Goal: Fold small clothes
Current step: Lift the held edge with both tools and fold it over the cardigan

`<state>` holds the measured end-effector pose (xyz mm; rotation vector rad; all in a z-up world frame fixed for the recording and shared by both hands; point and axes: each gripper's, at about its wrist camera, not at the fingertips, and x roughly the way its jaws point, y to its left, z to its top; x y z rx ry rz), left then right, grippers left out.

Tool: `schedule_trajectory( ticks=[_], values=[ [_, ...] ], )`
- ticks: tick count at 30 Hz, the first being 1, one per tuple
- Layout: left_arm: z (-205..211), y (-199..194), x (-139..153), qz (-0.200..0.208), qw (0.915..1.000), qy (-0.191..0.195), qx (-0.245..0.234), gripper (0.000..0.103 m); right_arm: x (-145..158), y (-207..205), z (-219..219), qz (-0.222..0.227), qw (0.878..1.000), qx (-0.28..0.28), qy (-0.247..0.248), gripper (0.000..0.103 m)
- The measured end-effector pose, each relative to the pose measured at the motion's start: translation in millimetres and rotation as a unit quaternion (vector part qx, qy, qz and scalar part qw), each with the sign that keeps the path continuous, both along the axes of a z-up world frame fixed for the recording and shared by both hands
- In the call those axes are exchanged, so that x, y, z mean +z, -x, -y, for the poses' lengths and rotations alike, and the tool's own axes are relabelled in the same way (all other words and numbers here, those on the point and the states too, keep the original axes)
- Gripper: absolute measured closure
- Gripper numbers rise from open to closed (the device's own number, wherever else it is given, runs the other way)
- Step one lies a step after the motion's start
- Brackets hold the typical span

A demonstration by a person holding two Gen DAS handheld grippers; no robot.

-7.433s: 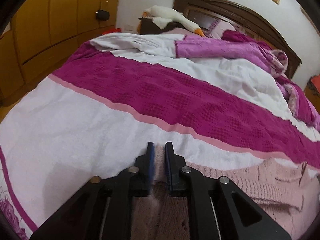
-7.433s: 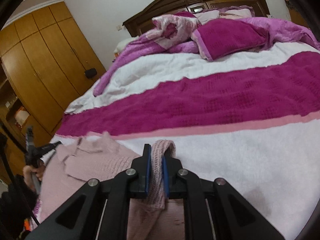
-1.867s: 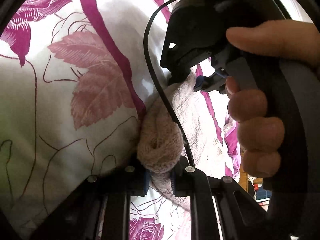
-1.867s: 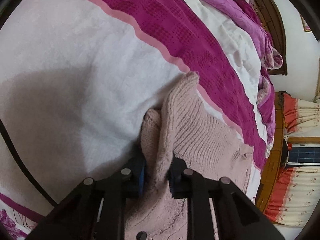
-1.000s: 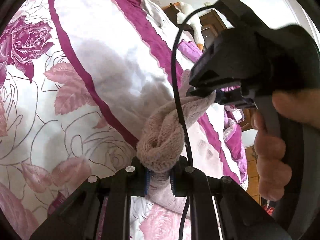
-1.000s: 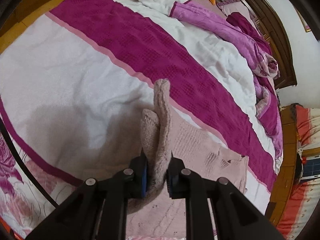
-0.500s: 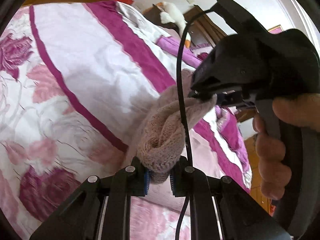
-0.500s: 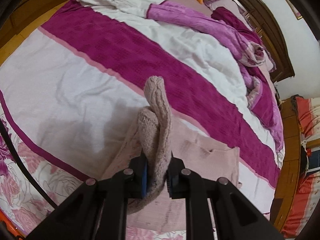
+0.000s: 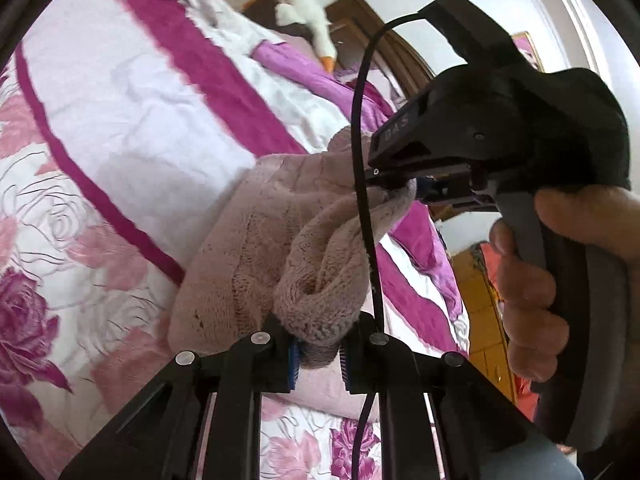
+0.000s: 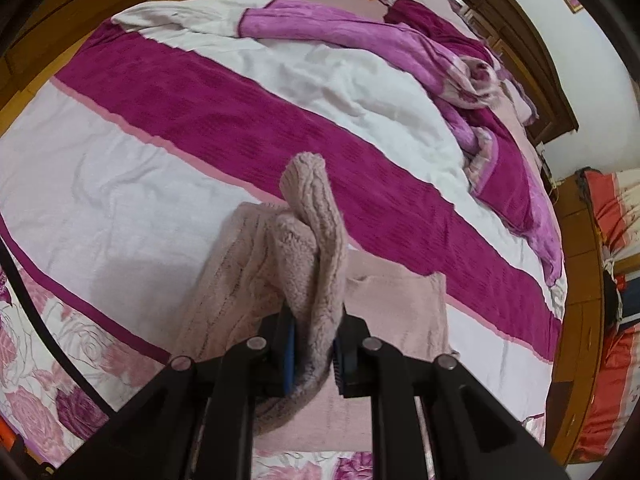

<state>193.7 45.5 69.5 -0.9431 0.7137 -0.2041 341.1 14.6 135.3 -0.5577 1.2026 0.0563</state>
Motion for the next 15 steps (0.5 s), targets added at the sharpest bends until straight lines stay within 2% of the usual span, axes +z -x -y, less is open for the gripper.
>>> schedule_trajectory(
  ticks=[6,12,15],
  values=[
    [21.8,-5.2,-5.9,0.006,0.9996,0.019,-0.019,0.103,7.1,0.4,42.5,-0.006,1.0,-0.002,-0.021,0.089],
    [48.4,-13.9,-5.5,0.017,0.9989,-0.017,-0.041,0.103,6.5,0.9,77.1,-0.008,0.999,-0.006,-0.031,0.089],
    [59.7,-19.0,-6.8,0.016,0.9982,-0.02,-0.055,0.103,6.2,4.0,94.9,-0.009,0.999,-0.002,-0.035,0.089]
  ],
)
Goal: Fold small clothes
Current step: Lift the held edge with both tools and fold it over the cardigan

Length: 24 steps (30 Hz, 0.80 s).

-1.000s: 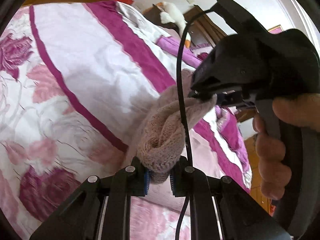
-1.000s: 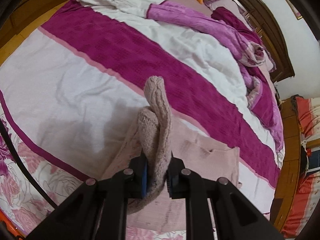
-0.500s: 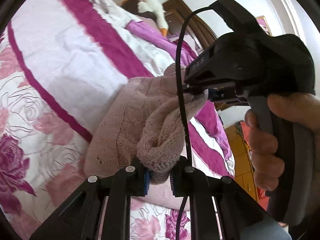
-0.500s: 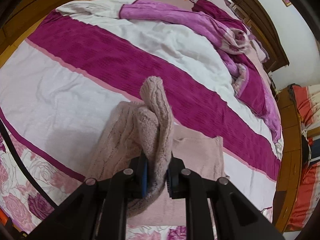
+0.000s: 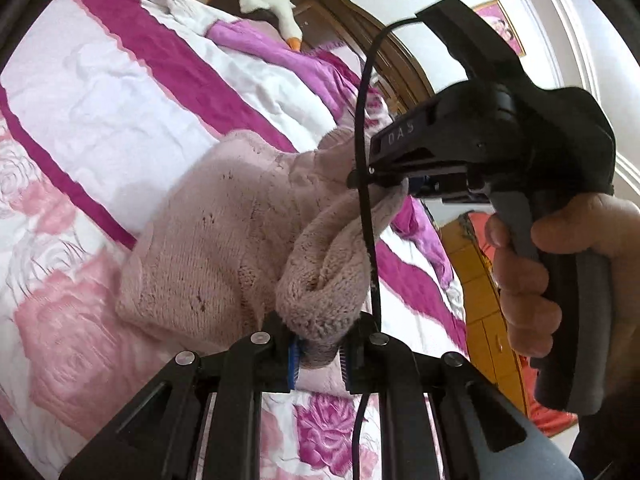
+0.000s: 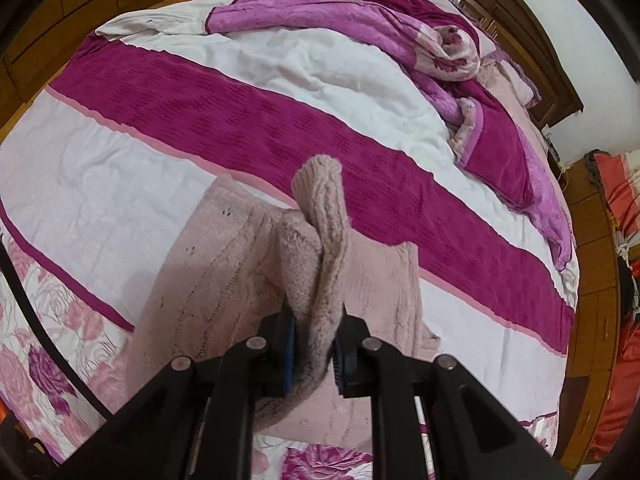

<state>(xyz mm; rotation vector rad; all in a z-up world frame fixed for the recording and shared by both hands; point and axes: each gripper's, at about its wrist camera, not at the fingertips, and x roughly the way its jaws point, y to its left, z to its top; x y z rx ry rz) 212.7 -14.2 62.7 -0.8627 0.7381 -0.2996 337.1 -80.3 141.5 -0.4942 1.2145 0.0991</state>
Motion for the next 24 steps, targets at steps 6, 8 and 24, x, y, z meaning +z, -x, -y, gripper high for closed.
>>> schedule_trajectory(
  ticks=[6,8,24],
  values=[
    [28.3,-11.4,7.8,0.024,0.9975,-0.041,-0.052,0.103,2.9,-1.5,33.3,0.011,1.0,-0.008,-0.007,0.089],
    [36.9,-19.1,7.1,0.027,0.9965,-0.047,-0.063,0.103,1.2,-3.7,47.3,0.012,1.0,-0.019,-0.009,0.089],
    [70.7,-59.7,-7.8,-0.002,0.9895,-0.105,-0.1,0.103,-35.1,-8.4,122.8,-0.006,0.998,-0.035,-0.043,0.088]
  ],
)
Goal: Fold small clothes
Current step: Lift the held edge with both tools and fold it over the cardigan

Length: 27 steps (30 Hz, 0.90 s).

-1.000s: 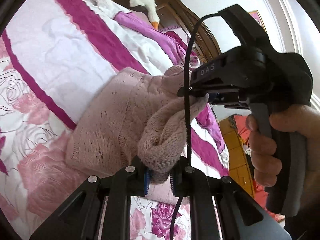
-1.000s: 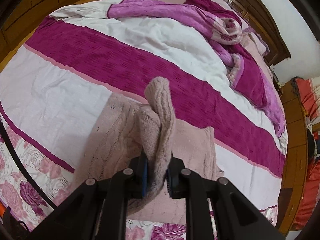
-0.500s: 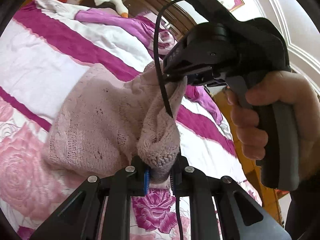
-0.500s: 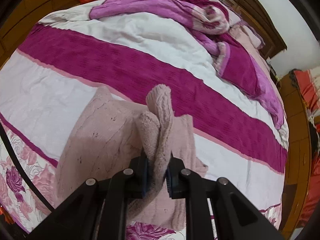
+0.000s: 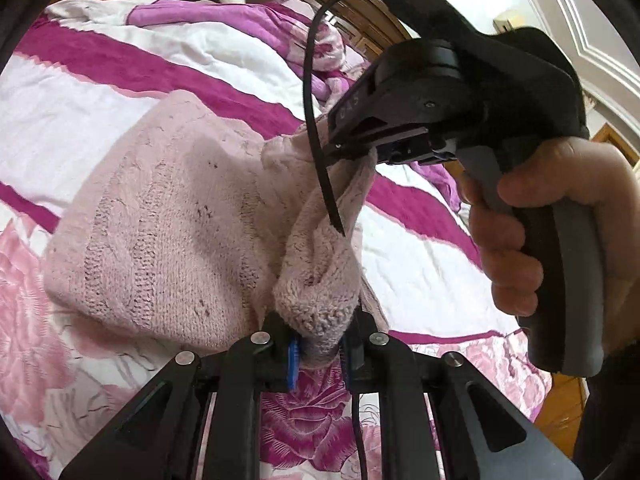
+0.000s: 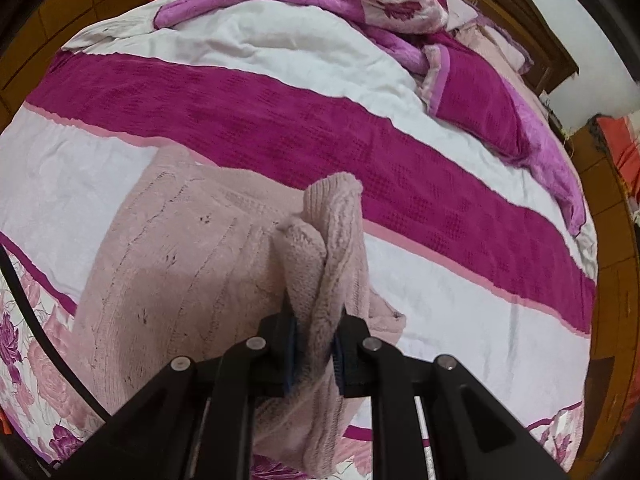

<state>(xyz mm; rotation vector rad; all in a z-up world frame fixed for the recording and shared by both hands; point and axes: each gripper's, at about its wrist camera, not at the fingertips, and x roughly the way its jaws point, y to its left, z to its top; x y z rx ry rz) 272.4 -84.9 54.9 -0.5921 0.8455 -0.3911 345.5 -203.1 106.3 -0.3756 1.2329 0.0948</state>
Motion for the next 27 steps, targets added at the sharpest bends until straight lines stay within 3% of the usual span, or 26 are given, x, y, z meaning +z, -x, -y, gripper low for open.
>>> schedule_trajectory(
  ticks=[9,18,23,27],
  values=[
    [30.7,-18.8,-9.9,0.001,0.9995,-0.02,-0.025,0.103,-14.2,-5.3,38.0,0.011,0.999,-0.018,-0.026,0.088],
    [36.8,-16.1,-25.7,0.033,0.9965,-0.068,-0.037,0.103,-60.5,-12.8,91.9,0.006,0.99,-0.063,-0.127,0.084],
    [41.7,-12.3,-29.8,0.065,0.9921,-0.098,-0.043,0.103,-70.1,-20.9,104.5,0.037,0.961,-0.058,-0.267,0.076],
    [42.5,-9.7,-39.0,0.084,0.9898,-0.105,-0.048,0.103,-67.3,-24.3,115.3,0.076,0.941,-0.062,-0.325,0.083]
  ],
)
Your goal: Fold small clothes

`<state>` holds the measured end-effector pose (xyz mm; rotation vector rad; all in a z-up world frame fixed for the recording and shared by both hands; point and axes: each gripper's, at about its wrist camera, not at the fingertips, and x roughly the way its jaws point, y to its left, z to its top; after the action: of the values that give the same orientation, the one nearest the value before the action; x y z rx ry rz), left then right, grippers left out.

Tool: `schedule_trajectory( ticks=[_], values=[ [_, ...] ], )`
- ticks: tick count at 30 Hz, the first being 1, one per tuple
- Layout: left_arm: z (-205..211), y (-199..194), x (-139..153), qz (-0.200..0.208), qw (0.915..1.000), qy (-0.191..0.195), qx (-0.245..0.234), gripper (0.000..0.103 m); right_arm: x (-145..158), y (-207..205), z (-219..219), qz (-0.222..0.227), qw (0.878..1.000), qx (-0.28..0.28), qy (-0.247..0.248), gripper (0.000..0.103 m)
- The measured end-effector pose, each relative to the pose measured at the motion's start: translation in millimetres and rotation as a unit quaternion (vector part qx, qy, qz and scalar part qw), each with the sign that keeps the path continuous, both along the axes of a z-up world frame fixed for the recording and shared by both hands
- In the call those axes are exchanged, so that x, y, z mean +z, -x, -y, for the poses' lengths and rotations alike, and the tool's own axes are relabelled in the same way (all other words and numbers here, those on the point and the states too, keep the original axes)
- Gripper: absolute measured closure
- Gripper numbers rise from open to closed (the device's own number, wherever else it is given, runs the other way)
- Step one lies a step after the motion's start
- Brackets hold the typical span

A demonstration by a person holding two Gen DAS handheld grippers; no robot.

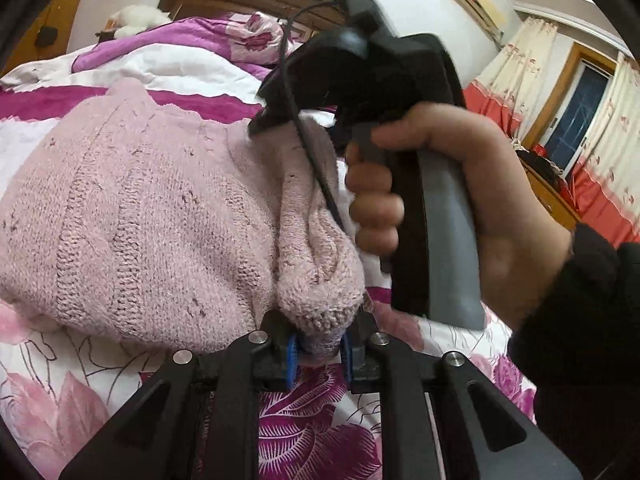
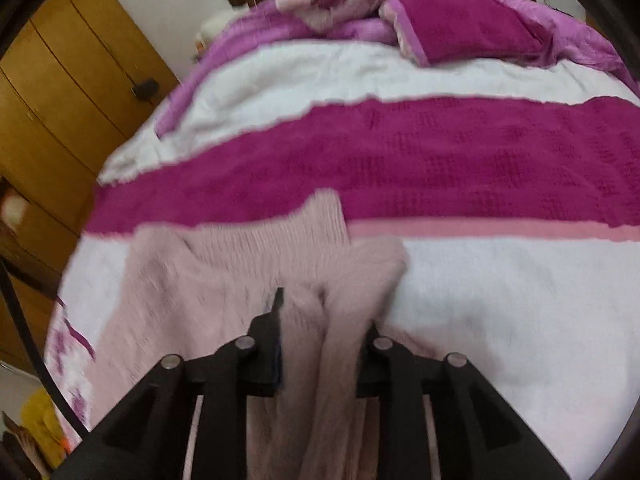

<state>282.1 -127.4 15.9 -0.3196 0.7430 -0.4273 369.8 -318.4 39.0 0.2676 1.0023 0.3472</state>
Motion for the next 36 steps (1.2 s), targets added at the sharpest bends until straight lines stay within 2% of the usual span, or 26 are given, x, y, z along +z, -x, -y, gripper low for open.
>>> schedule_trajectory(
  ticks=[4,6,9,11,13,14,16,19,22,24,26,27,31,33,35,36],
  values=[
    [1.2,16.5,2.9,0.016,0.9997,-0.016,-0.005,0.103,24.0,4.6,19.6,0.089,0.994,-0.029,-0.051,0.089],
    [-1.1,16.4,2.4,0.016,0.9998,-0.012,-0.005,0.103,29.4,-1.3,29.8,0.105,0.992,-0.054,-0.054,0.089],
    [1.0,15.6,0.1,0.013,0.9999,-0.001,-0.006,0.103,21.1,-16.3,37.9,0.078,0.992,-0.099,-0.002,0.085],
    [-2.7,16.3,-2.0,0.013,0.9999,0.001,-0.006,0.103,13.5,-21.5,37.5,0.054,0.993,-0.102,0.024,0.064],
    [4.1,20.6,-3.3,0.014,0.9999,0.001,-0.007,0.103,5.2,-24.5,39.8,0.028,0.994,-0.098,0.034,0.056],
    [2.9,22.0,-4.3,0.014,0.9999,0.004,-0.007,0.103,0.7,-26.4,38.6,0.014,0.995,-0.091,0.028,0.046],
    [0.4,22.2,-5.8,0.01,0.9998,0.018,-0.009,0.103,-7.3,-31.9,35.9,-0.016,0.996,-0.081,0.023,0.037],
    [-5.1,20.4,-8.7,0.004,0.9992,0.039,-0.006,0.103,-16.1,-32.8,33.0,-0.043,0.995,-0.078,0.052,0.037],
    [-3.4,22.1,-7.5,0.007,0.9991,0.042,-0.004,0.103,-9.6,-25.3,29.8,-0.024,0.993,-0.088,0.08,0.037],
    [-1.5,24.4,-3.3,0.009,0.9989,0.043,-0.015,0.092,6.8,-11.5,30.1,0.013,0.988,-0.116,0.103,0.037],
    [-1.1,29.8,5.4,0.011,0.9983,0.049,-0.031,0.07,29.5,12.1,28.4,0.055,0.986,-0.128,0.093,0.037],
    [-0.6,34.1,10.1,0.009,0.9982,0.046,-0.038,0.065,39.3,22.5,28.0,0.067,0.986,-0.127,0.085,0.036],
    [-2.6,65.7,39.3,0.017,0.9976,0.007,-0.066,0.063,69.8,57.1,24.2,0.085,0.987,-0.102,0.087,0.029],
    [-21.1,84.1,54.2,0.008,0.9994,-0.013,-0.031,0.063,74.1,70.6,21.4,0.063,0.988,-0.093,0.102,0.028],
    [-47.1,97.1,56.6,-0.041,0.9979,-0.041,0.027,0.063,75.3,90.3,15.3,0.049,0.989,-0.082,0.116,0.029],
    [-59.6,103.2,54.8,-0.059,0.9967,-0.036,0.042,0.063,77.7,105.6,10.1,0.048,0.987,-0.083,0.129,0.029]
  ],
)
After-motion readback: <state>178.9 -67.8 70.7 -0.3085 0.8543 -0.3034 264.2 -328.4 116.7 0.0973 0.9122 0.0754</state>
